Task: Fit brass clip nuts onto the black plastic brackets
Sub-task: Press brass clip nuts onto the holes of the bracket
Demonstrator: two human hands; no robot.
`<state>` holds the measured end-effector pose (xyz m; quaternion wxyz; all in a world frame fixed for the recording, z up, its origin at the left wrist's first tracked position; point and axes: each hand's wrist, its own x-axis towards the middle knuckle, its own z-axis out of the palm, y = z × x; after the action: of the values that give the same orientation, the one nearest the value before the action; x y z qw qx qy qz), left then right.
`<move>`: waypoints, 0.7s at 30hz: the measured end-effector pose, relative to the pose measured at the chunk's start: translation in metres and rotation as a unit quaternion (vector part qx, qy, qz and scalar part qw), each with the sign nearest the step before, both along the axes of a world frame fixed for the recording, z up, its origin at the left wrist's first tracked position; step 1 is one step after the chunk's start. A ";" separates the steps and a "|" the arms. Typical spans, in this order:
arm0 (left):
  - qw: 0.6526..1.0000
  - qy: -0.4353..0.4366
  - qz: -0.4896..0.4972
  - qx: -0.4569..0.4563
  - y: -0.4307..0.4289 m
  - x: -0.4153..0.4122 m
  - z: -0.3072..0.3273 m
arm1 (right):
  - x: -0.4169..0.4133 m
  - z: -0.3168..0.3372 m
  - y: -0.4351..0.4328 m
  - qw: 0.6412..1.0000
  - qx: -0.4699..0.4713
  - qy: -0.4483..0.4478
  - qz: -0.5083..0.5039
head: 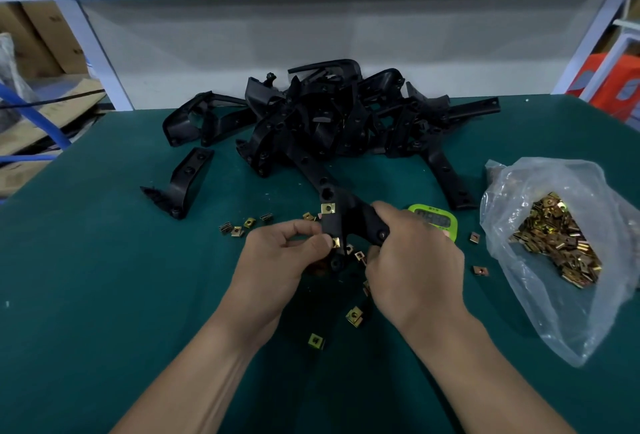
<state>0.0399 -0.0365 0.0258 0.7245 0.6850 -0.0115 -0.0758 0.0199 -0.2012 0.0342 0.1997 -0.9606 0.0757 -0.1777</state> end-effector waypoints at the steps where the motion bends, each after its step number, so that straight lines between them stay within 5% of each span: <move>1: 1.000 -0.005 -0.005 0.023 -0.001 -0.001 0.000 | -0.001 -0.001 0.000 1.000 -0.002 0.001 -0.002; 15: 0.908 -0.220 0.133 0.331 -0.021 -0.017 -0.003 | 0.000 -0.006 -0.002 0.994 0.100 0.007 0.049; 21: 0.914 -0.240 0.108 0.308 -0.019 -0.013 -0.010 | -0.015 0.006 -0.007 0.992 0.108 0.028 0.059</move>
<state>0.0272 -0.0558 0.0156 0.4566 0.8690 -0.0865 0.1700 0.0048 -0.2083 0.0398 0.3105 -0.9407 0.0435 -0.1294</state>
